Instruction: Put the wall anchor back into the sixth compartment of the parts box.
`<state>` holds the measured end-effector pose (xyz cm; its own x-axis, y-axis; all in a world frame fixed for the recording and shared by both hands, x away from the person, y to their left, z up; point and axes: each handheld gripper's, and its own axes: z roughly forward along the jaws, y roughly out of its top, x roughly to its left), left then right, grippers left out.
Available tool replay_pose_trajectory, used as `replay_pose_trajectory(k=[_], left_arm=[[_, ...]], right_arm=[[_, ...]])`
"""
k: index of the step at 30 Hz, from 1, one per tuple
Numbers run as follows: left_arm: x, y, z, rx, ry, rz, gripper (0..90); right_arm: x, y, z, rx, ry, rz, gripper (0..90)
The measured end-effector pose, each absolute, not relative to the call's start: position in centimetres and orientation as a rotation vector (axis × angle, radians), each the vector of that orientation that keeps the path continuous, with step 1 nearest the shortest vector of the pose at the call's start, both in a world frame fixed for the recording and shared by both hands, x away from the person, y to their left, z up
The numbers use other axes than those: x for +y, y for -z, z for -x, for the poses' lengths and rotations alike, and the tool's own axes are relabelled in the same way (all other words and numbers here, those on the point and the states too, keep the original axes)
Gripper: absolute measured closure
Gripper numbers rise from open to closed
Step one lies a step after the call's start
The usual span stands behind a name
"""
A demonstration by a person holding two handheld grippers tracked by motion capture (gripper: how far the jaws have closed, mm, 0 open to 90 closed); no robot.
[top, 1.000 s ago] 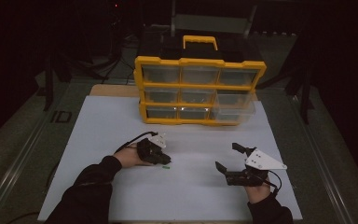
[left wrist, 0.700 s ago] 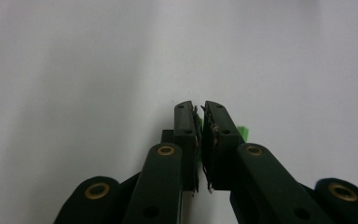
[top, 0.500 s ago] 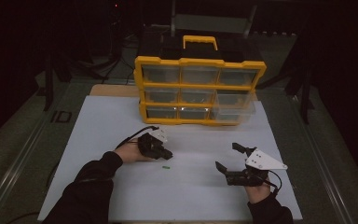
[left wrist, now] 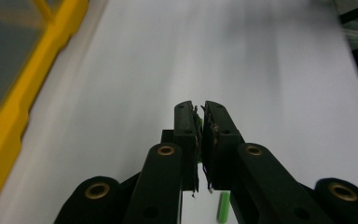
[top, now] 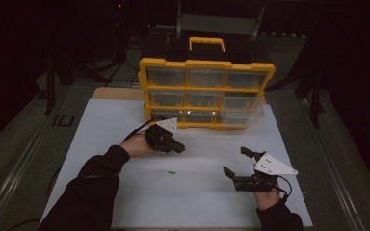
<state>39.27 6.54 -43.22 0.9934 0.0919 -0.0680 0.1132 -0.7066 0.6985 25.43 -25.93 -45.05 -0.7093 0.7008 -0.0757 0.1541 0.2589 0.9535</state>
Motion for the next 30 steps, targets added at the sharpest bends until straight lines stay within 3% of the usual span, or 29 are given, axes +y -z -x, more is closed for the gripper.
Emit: replay_pose_trajectory(k=[16,30], left_arm=[[2.8,34.6,-40.8,0.049,-0.042,-2.27,83.3],[-1.0,30.6,-42.3,0.02,-0.065,-2.183,83.3]], right_arm=[[-26.0,45.1,-25.4,2.04,-1.461,-0.772,10.7],[-26.1,45.1,-25.4,2.039,-1.462,-0.773,10.7]])
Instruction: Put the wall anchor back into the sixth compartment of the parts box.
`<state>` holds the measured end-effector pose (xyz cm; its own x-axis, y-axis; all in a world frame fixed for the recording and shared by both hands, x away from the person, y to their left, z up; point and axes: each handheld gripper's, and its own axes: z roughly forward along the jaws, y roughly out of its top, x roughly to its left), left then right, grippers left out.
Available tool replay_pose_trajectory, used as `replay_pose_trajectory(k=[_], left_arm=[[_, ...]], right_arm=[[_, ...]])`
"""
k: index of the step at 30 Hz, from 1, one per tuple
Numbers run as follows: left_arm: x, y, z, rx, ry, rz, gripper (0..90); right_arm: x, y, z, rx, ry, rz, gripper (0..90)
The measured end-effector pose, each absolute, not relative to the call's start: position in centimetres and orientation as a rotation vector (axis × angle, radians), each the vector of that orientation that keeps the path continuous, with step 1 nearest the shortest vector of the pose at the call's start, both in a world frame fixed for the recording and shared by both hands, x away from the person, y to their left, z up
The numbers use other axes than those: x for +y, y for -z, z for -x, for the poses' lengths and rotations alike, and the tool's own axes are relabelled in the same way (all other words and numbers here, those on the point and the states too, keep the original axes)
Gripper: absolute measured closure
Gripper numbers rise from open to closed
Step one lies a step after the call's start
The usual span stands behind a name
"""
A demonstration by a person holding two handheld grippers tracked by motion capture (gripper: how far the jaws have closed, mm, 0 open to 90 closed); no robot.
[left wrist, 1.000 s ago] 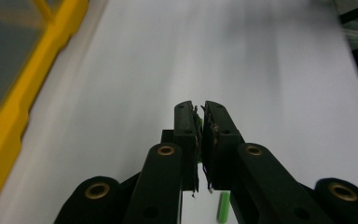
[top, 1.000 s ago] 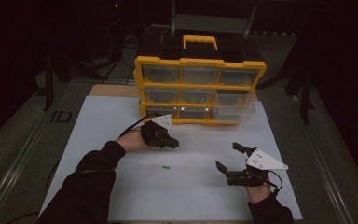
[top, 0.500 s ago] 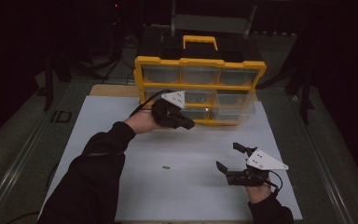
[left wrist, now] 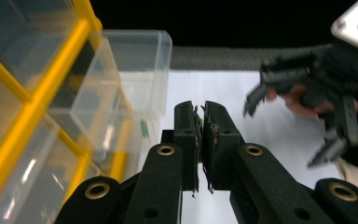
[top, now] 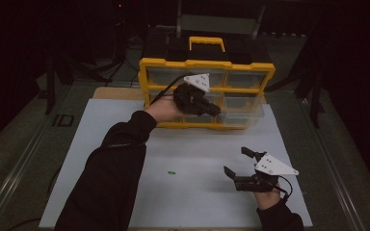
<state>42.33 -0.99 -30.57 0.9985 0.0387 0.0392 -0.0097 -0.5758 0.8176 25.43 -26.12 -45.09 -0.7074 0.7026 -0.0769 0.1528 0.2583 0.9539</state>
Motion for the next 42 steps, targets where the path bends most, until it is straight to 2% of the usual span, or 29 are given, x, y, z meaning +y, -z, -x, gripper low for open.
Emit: replay_pose_trajectory(k=[9,18,28,38,39,42], left_arm=[[-3.9,30.0,-43.3,0.016,-0.048,-2.152,83.3],[-6.4,29.6,-44.3,0.09,-0.049,-2.127,83.1],[-9.5,30.4,-45.2,0.202,-0.088,-2.238,83.0],[-10.4,31.7,-46.0,0.253,-0.117,-2.284,82.8],[-10.4,31.8,-45.9,0.231,-0.097,-2.281,82.1],[-10.4,31.7,-45.9,0.239,-0.102,-2.286,60.6]], right_arm=[[-26.3,44.9,-25.3,2.025,-1.467,-0.764,10.7],[-26.3,45.0,-25.4,2.029,-1.474,-0.77,10.7],[-26.3,45.0,-25.4,2.035,-1.476,-0.771,10.7],[-26.4,45.0,-25.4,2.035,-1.481,-0.772,10.7],[-26.4,45.0,-25.4,2.035,-1.481,-0.772,10.7],[-26.4,45.1,-25.5,2.036,-1.483,-0.777,10.7]])
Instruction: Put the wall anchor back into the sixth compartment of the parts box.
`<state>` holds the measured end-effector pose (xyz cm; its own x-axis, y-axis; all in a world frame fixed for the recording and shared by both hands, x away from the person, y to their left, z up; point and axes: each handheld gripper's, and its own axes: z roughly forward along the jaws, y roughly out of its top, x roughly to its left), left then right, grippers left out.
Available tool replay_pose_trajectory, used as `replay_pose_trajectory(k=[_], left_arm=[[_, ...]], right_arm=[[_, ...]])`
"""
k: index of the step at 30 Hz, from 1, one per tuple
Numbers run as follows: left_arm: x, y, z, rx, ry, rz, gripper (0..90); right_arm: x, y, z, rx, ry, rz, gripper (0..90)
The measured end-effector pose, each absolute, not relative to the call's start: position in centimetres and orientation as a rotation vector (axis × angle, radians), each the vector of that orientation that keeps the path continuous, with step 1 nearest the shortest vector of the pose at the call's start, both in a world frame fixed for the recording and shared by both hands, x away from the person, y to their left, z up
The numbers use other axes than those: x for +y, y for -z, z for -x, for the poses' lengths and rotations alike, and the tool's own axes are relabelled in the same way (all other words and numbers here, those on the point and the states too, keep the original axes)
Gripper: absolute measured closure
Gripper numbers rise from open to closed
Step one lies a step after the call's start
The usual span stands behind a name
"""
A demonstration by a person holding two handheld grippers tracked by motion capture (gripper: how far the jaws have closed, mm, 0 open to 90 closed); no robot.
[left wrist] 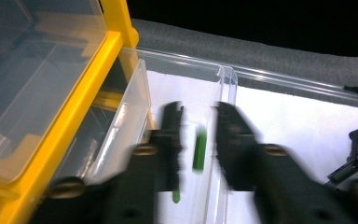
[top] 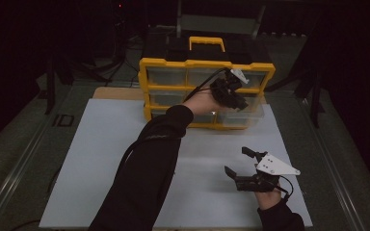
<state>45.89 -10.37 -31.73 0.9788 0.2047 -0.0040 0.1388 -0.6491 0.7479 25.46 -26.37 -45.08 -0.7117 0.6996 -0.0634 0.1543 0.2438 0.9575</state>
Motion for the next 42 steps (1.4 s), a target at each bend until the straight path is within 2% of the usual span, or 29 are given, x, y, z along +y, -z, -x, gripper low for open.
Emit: replay_pose_trajectory(k=[6,10,14,23,42], left_arm=[[-9.8,31.7,-45.8,0.259,-0.095,-2.3,26.6],[-9.1,31.5,-45.5,0.261,-0.089,-2.296,12.1],[-8.2,31.1,-44.9,0.232,-0.066,-2.281,2.1],[-5.6,31.2,-43.7,0.218,-0.066,-2.283,0.0],[0.4,34.0,-40.6,0.197,-0.056,-2.317,0.1]], right_arm=[[-26.3,45.1,-25.4,2.038,-1.478,-0.771,10.7],[-26.2,45.1,-25.4,2.041,-1.473,-0.772,10.7],[-26.2,45.0,-25.4,2.037,-1.475,-0.769,10.7],[-26.1,45.0,-25.4,2.041,-1.471,-0.769,10.7],[-25.8,45.1,-25.4,2.048,-1.46,-0.764,10.7]])
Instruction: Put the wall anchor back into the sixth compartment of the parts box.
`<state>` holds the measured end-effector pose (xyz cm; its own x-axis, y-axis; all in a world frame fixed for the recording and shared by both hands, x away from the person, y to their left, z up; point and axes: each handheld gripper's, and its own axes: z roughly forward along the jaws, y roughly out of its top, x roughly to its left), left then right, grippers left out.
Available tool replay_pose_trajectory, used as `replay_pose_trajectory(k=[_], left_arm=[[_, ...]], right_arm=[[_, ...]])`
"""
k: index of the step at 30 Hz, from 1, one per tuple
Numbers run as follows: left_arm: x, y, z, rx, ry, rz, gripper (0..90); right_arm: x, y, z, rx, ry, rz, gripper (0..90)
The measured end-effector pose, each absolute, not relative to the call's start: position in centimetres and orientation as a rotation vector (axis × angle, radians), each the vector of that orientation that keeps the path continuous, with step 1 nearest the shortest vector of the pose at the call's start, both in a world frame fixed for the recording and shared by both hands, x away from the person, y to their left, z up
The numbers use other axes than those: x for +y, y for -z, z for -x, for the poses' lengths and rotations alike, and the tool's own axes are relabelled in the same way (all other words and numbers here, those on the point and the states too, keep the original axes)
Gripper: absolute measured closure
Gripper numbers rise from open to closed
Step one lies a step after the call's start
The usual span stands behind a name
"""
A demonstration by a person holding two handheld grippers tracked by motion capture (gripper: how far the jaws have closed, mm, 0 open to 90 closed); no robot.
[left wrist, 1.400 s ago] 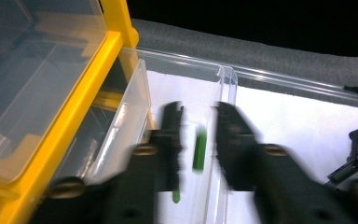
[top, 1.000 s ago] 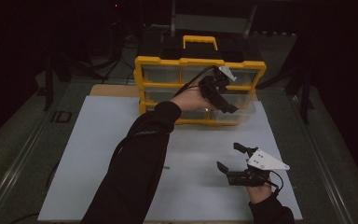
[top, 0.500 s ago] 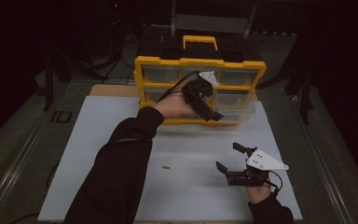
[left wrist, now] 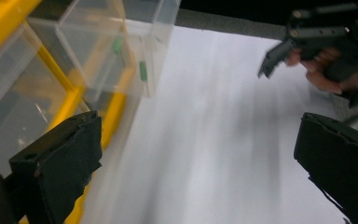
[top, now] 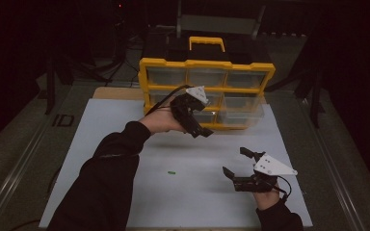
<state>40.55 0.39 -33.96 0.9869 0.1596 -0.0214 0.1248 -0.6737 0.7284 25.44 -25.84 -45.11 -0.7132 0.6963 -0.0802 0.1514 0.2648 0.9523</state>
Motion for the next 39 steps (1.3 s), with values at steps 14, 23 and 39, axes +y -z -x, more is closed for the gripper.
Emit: replay_pose_trajectory(k=[14,23,39], left_arm=[[4.5,36.8,-37.4,0.185,-0.051,-2.325,0.2],[6.2,39.4,-36.3,0.197,-0.038,-2.348,0.2],[8.0,43.4,-35.4,0.213,-0.002,-2.357,1.3]], right_arm=[[-25.7,45.2,-25.5,2.05,-1.459,-0.761,10.7],[-25.6,45.2,-25.5,2.054,-1.456,-0.762,10.7],[-25.5,45.3,-25.5,2.059,-1.451,-0.763,10.7]])
